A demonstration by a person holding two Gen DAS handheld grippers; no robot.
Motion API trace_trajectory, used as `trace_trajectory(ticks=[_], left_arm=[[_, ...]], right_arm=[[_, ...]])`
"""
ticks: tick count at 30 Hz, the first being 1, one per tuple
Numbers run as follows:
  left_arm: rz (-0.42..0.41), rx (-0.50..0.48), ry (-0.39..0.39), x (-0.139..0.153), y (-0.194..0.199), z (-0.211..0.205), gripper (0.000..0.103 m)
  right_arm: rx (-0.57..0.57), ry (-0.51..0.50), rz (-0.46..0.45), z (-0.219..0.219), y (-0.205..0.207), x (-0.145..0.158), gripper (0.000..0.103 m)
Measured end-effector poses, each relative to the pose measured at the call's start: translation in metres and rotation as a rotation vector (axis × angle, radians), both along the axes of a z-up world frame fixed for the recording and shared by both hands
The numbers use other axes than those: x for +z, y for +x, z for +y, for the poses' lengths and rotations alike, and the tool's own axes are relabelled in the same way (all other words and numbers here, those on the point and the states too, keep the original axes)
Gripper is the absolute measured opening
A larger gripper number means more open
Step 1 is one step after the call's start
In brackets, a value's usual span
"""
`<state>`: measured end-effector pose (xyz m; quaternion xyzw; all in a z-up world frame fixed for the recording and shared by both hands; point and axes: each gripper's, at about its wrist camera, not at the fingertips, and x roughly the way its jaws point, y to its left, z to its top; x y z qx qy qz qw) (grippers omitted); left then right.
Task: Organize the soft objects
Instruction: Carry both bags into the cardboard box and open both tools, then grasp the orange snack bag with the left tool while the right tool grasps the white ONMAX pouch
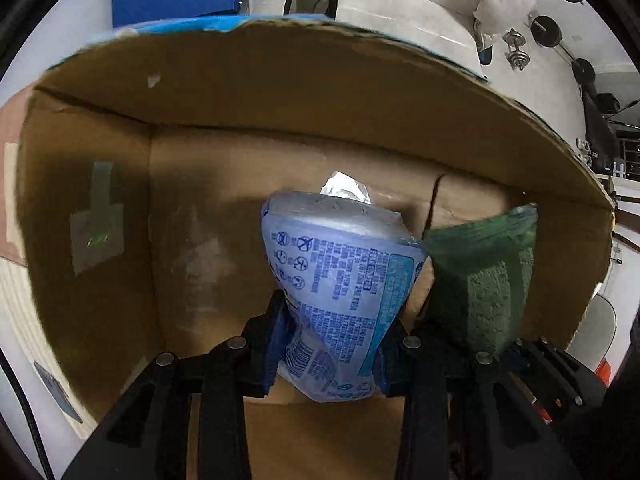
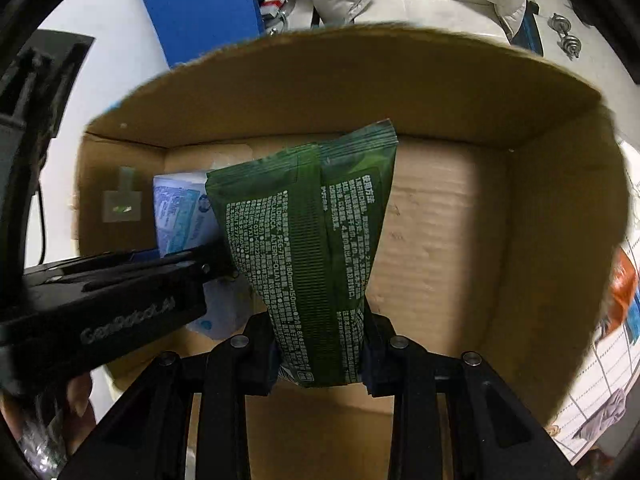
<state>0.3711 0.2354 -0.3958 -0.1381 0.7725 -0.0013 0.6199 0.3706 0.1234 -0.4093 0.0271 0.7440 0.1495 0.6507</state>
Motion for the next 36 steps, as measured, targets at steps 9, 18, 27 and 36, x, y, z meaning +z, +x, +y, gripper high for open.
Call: trace_trajectory(ticks=[9,18,27,36], left_arm=[[0.021,-0.049,0.02,-0.009,0.004,-0.004,0.056],[-0.094,-0.064,0.077,0.029,-0.013,-0.002,0.099],[-0.256,-0.057,0.116,0.083,-0.057,0.004,0.1],[-0.405,-0.028,0.188,0.137,-0.111,-0.001,0.102]], right_arm=[[-0.001,-0.01,0.033,0.016,0.011,-0.015,0.069],[0.043,-0.062,-0.015,0.011,0.0,0.012,0.102],[-0.002,-0.097,-0.155,-0.02,-0.045,0.064,0.103],[-0.01,-0.092,-0.261,-0.036,-0.09,0.117,0.103]])
